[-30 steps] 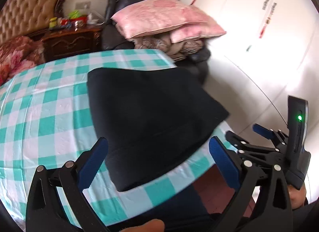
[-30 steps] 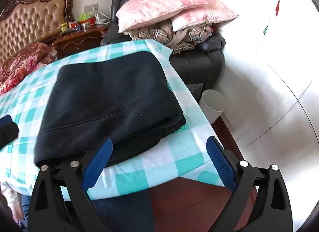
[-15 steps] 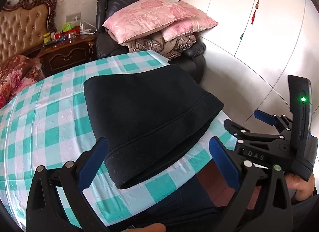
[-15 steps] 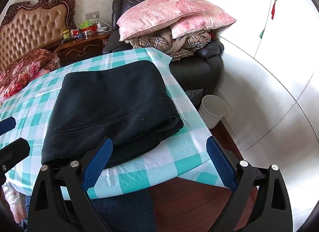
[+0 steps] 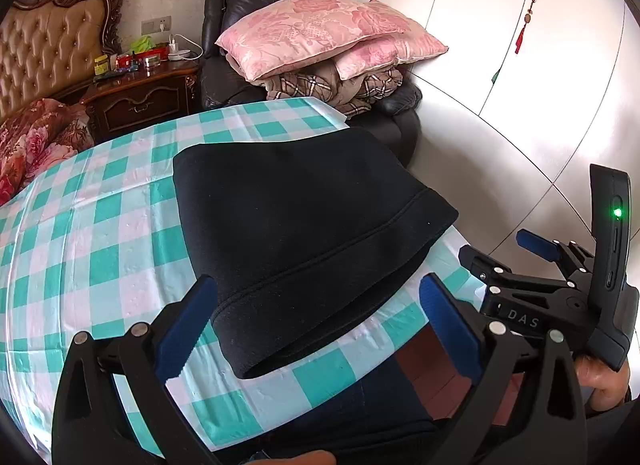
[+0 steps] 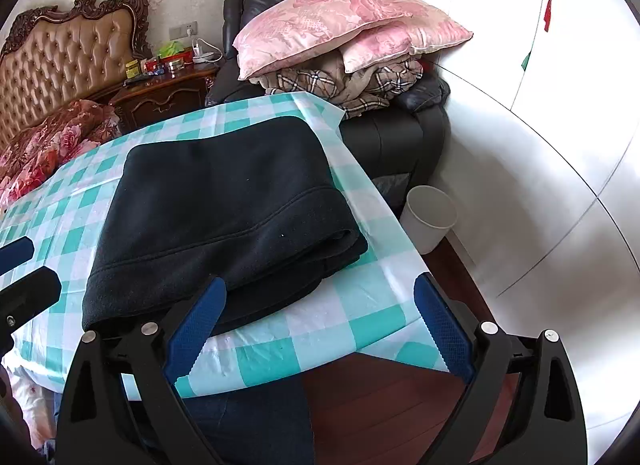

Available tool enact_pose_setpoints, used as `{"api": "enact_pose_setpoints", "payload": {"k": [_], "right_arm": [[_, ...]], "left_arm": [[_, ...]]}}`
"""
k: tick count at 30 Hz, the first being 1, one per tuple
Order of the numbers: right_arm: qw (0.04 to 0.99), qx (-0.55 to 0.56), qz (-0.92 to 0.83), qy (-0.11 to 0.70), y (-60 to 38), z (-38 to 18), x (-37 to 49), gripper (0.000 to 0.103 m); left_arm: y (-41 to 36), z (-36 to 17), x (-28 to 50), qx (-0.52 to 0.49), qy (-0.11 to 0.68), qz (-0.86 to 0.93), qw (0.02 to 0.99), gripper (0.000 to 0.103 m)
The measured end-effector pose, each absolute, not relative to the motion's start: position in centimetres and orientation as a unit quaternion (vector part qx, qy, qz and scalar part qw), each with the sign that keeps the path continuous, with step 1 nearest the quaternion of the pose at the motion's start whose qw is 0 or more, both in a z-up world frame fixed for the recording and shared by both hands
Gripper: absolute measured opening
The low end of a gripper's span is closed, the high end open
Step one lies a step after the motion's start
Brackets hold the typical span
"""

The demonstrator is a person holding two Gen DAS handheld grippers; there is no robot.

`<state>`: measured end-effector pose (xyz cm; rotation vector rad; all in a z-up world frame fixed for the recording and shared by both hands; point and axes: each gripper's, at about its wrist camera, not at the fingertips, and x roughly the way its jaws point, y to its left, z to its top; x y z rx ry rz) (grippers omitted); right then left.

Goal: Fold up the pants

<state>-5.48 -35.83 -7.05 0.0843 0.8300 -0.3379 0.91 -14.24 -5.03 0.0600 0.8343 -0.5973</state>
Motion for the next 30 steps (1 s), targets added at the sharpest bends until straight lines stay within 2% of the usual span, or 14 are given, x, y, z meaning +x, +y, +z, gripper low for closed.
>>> {"api": "enact_pose_setpoints", "payload": {"k": [30], "right_arm": [[0.899,0.043,-0.161,0.404,-35.25,-7.37,-5.44,0.091]], "left_arm": [[-14.05,-5.4,1.89,0.018,0.405,-0.276,0.872,0.101]]}}
